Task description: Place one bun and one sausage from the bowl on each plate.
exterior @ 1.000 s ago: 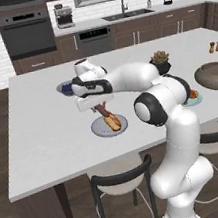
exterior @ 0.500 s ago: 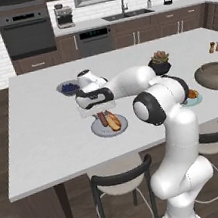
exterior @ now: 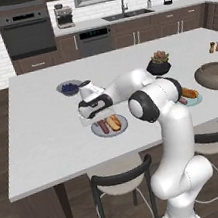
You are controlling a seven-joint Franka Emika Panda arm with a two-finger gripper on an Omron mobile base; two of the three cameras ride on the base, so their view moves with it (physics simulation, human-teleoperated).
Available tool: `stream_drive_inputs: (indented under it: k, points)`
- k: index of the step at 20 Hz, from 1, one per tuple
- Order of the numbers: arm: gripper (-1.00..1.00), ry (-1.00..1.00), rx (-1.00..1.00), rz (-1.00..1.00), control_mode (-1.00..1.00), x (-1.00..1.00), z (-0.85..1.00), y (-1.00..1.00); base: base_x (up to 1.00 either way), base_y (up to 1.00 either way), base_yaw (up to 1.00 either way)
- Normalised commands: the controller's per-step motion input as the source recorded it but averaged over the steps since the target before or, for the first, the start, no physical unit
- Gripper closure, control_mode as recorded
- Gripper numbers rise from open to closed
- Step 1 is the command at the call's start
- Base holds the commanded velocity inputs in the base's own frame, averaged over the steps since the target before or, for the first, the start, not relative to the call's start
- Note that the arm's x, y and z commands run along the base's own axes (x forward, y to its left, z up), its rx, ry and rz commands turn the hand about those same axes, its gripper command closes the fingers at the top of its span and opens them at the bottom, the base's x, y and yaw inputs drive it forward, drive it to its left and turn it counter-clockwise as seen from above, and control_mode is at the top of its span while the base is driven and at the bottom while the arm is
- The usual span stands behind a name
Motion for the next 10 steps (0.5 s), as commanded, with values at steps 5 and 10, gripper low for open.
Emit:
stream_drive_inputs:
  k: [5,10]
  points:
    - [1.00,-0.05,0.05,0.05,-1.00,-0.10,-0.62,-0.22,0.00,0.00,0.00]
    - [-1.00,-0.16,0.05,0.05,-1.00,-0.01,-0.15,-0.24,0.00,0.00,0.00]
